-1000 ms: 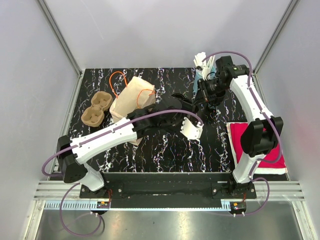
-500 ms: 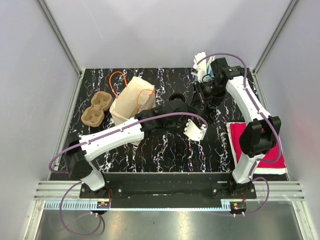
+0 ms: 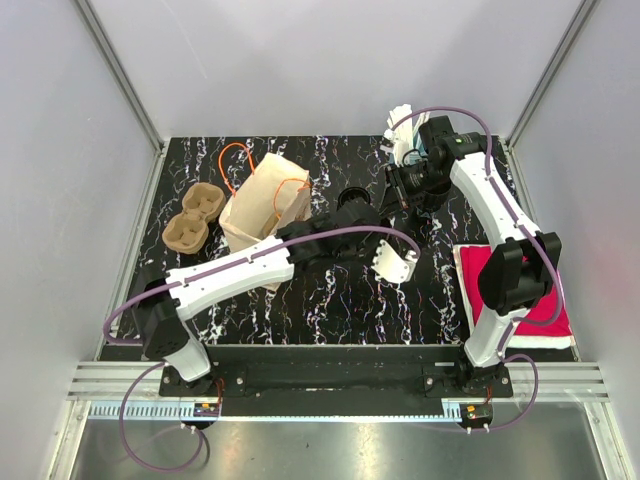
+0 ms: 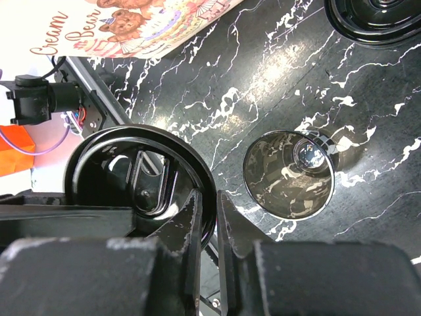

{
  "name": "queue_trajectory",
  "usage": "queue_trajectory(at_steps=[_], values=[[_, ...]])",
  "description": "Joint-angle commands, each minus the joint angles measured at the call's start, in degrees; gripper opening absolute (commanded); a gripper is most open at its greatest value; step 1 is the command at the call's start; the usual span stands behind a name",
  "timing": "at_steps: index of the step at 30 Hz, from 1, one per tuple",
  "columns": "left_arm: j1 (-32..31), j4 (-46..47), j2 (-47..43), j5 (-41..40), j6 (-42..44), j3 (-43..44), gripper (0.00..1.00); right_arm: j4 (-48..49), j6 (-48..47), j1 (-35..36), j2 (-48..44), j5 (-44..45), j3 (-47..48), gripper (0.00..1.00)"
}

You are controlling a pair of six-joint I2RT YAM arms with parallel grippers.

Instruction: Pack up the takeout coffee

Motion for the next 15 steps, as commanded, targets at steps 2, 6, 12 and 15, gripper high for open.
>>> queue_trajectory(at_steps=[2, 6, 12, 15], values=[[-0.6, 1.9, 0.7, -1.1, -1.5, 2.9, 0.15, -0.1, 0.1, 0.5, -2.7, 0.1, 0.8, 0.16], [-0.6, 2.2, 0.7, -1.5, -3.6, 2.9, 0.13, -0.1, -0.7, 0.5, -3.4, 2.0, 1.3, 0.25], [-0.3, 3.4, -0.8, -2.0, -10.3, 2.3, 0.13, 0.0, -3.2, 0.0, -6.6, 8.7, 3.2, 0.59], [1.1, 4.0, -1.6, -1.7, -15.2, 1.9, 0.12, 0.2, -4.1, -2.0, -8.5, 11.5, 4.7, 0.71]])
